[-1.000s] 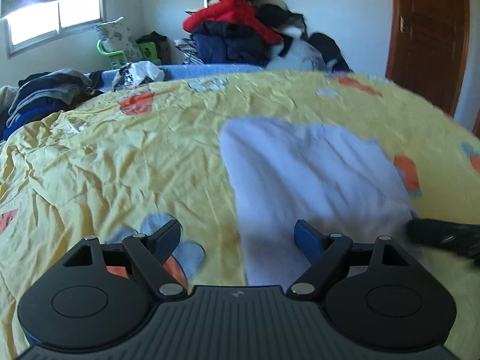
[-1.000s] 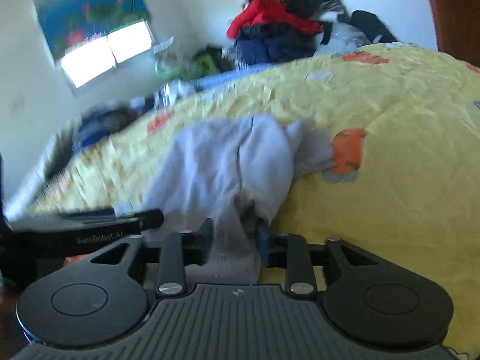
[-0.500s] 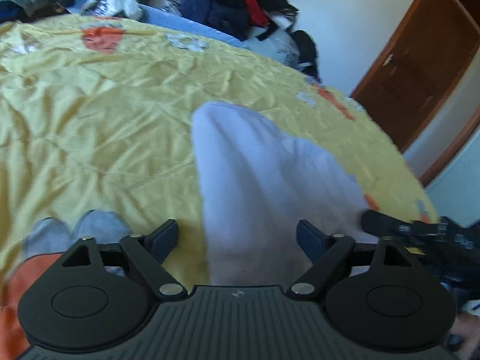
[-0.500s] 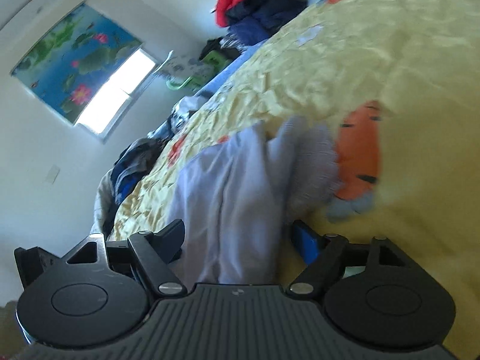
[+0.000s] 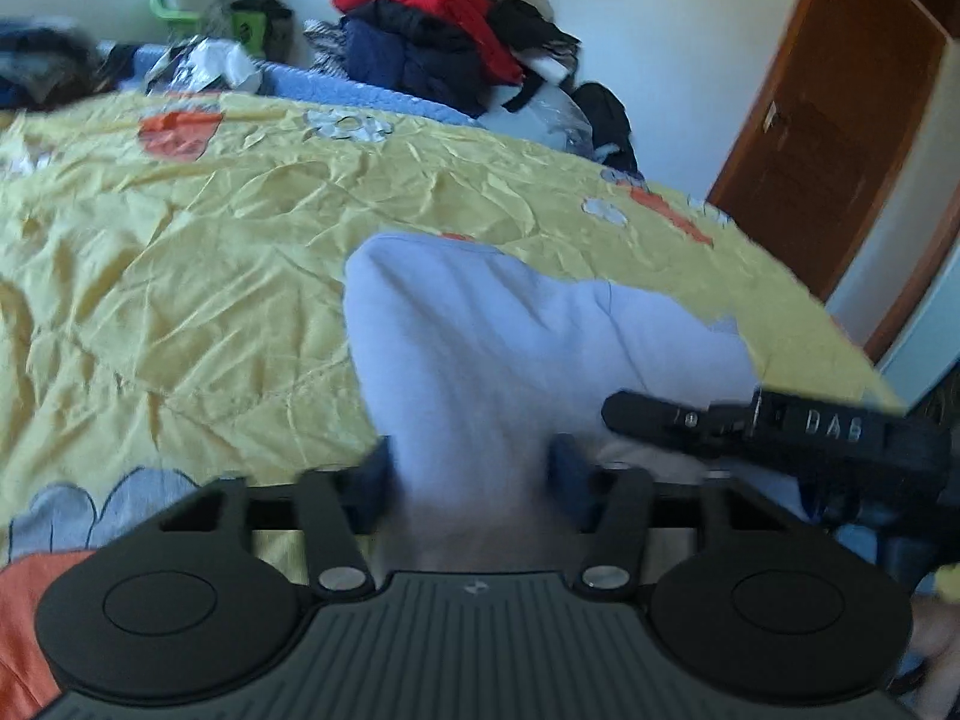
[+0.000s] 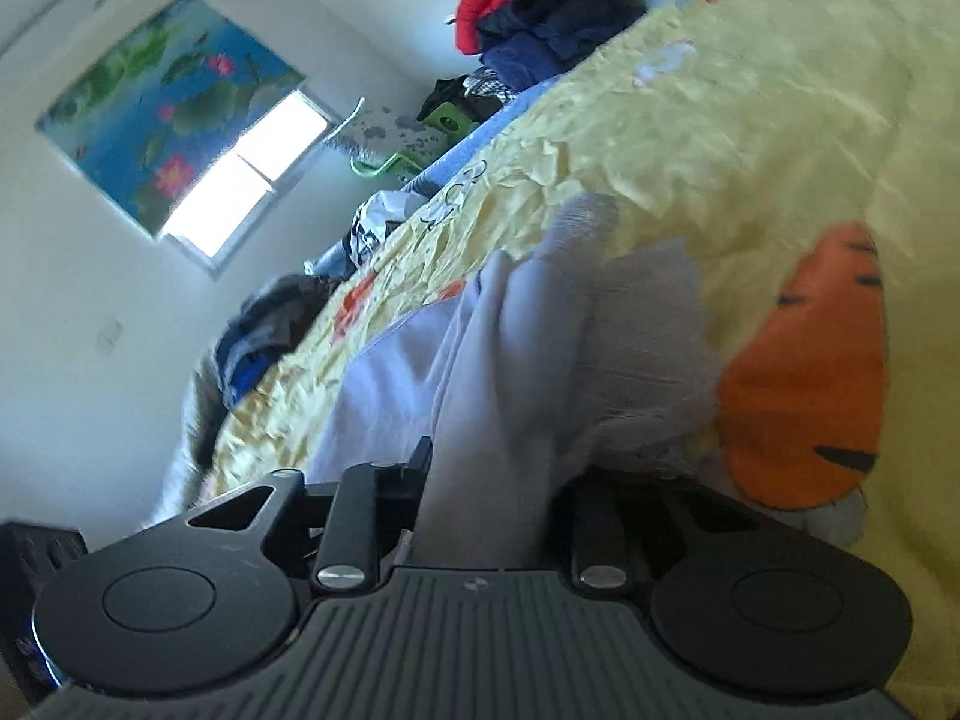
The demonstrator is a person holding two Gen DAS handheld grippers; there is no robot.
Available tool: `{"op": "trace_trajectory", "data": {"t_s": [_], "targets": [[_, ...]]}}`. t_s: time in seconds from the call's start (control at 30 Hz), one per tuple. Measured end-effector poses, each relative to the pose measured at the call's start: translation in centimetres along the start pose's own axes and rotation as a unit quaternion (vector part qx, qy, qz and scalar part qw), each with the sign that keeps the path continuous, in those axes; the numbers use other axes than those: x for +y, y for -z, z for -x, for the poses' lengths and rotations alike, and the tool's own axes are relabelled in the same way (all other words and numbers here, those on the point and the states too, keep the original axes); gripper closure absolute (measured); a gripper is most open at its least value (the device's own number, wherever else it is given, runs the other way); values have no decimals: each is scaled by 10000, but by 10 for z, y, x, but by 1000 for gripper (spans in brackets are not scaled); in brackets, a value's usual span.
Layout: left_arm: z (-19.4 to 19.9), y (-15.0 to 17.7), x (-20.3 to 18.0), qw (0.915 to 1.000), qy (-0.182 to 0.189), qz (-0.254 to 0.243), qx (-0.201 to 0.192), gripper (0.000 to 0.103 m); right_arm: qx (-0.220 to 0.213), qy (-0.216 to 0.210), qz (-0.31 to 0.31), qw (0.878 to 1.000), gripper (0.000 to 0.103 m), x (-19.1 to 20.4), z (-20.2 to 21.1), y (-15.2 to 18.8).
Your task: Fold small clothes
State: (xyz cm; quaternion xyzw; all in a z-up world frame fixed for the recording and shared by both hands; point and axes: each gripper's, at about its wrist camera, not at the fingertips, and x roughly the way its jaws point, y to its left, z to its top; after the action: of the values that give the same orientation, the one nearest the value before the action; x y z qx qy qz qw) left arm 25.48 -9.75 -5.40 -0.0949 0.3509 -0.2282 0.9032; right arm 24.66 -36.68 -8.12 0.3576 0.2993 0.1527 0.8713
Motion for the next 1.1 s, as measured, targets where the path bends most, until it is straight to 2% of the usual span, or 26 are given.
{"op": "trace_trajectory", "data": {"t_s": [0.07, 0.17, 0.27, 0.37, 0.57, 0.63, 0.77, 0.87, 0.9, 0.93, 0.97, 1.0, 1.03, 1.07, 1.1], "targets": [[2, -2, 6, 9997, 86, 207, -24, 74, -36, 82, 97, 9999, 75, 5, -1, 2], [10, -1, 7, 9996, 91, 226, -116, 80, -159, 51, 104, 9998, 76, 12, 2, 7], [25, 0, 6, 9993, 127, 190, -290, 82, -201, -143, -101, 9996, 77, 14, 5, 10], [45, -2, 12, 9985, 139, 198, -493, 83, -209, -216, -12, 9995, 77, 30, 8, 11], [87, -20, 32, 9954, -197, 99, -929, 83, -185, -688, 143, 9974, 77, 75, -2, 12], [90, -27, 40, 9948, -379, 54, -944, 83, -196, -764, 211, 9967, 77, 86, -10, 13], [69, -29, 55, 9950, -836, 44, -553, 83, -3, -546, 296, 9981, 76, 93, -40, 16], [50, -19, 64, 9935, -1088, 95, -314, 82, 248, -36, 515, 9984, 70, 91, -64, 20], [50, -15, 67, 9934, -1088, 123, -340, 81, 352, 109, 435, 9984, 63, 87, -69, 21], [52, -13, 68, 9936, -1054, 150, -376, 78, 376, 166, 350, 9985, 62, 84, -69, 22], [55, -12, 69, 9933, -1076, 165, -379, 71, 345, 143, 284, 9989, 60, 80, -65, 21], [58, -11, 69, 9927, -1133, 159, -381, 63, 294, 143, 260, 9991, 53, 77, -59, 20], [62, -10, 68, 9915, -1231, 149, -386, 41, 206, 243, 267, 9991, 52, 75, -49, 19], [67, -9, 68, 9897, -1366, 132, -415, 25, 93, 374, 278, 9989, 51, 73, -41, 21], [74, -6, 66, 9871, -1518, 90, -508, 24, -71, 634, 287, 9976, 50, 70, -29, 22]]}}
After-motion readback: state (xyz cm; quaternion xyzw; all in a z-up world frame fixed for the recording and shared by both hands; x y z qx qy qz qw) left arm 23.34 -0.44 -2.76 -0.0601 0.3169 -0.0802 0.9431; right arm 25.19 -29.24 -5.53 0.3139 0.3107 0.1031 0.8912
